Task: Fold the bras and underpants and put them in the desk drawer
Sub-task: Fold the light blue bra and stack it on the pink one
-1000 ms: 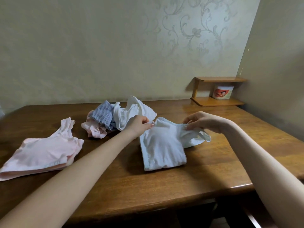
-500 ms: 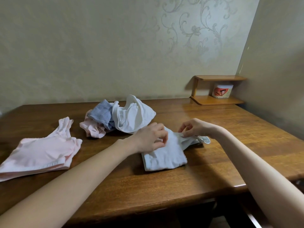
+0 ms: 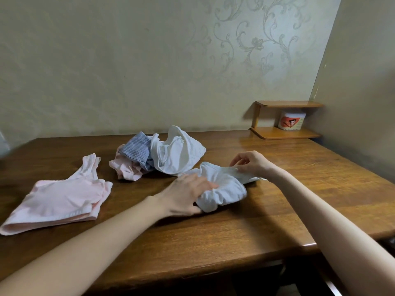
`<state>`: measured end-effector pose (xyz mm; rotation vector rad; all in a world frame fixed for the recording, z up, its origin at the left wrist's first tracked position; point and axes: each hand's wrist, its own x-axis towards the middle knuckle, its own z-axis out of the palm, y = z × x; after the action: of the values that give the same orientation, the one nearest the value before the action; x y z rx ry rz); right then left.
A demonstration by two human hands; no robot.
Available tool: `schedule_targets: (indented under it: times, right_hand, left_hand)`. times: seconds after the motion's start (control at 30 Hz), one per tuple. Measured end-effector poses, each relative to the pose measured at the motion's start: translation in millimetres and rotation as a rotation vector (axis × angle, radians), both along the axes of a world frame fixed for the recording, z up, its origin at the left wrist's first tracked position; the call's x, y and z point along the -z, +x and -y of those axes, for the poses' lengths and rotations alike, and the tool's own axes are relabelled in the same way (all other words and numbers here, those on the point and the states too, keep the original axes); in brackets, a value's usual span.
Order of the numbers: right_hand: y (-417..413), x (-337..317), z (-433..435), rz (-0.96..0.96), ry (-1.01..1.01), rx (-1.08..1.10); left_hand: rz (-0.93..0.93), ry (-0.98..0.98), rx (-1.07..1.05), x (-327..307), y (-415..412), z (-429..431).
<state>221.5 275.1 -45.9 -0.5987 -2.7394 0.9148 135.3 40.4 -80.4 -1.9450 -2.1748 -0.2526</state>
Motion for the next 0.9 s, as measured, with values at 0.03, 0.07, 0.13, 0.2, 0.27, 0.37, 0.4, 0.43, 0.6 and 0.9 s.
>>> schedule_targets:
  times: [0.03, 0.07, 0.13, 0.2, 0.27, 0.37, 0.4, 0.43, 0.6, 0.9]
  right_hand:
    - [-0.9, -1.4, 1.2, -0.025, 0.014, 0.006]
    - [-1.3, -2.9, 1.6, -0.051, 0.020, 0.007]
    - [-0.5, -7.2, 3.2, -0.129, -0.008, 0.007]
    - [1.6, -12.7, 6.1, -0.267, -0.058, 0.026]
    - [5.0, -16.8, 8.2, -0.469, -0.067, 0.122]
    - [6.8, -13.5, 12.4, -0.752, -0.162, 0.433]
    - [4.8, -11.5, 16.7, -0.782, -0.267, 0.481]
    - [2.3, -10.3, 23.7, -0.752, -0.410, 0.473]
    - [-24.2, 2.3, 60.0, -0.352, -1.229, -0.305]
    - [-57.8, 16.6, 74.2, -0.401, -1.104, -0.205]
  left_hand:
    - [-0.006, -0.059, -0.043, -1.2, 5.8, -3.3]
    - [0.021, -0.134, -0.109, -2.6, 11.6, -6.8]
    - [-0.007, -0.124, -0.194, -1.9, 24.4, -15.8]
    - [-0.118, 0.057, -0.213, 0.7, 33.7, -24.0]
    - [0.021, 0.287, -0.272, -5.4, 33.6, -27.5]
    - [0.837, 0.644, -0.483, -29.3, 10.3, -20.6]
    - [1.143, 0.755, -0.449, -36.5, 1.4, -14.2]
    - [1.358, 0.832, -0.398, -41.1, -5.5, -7.0]
    - [1.908, 0.936, -0.110, -37.9, -14.9, 8.2]
    - [1.907, 0.858, -0.171, -24.1, -39.1, 51.8]
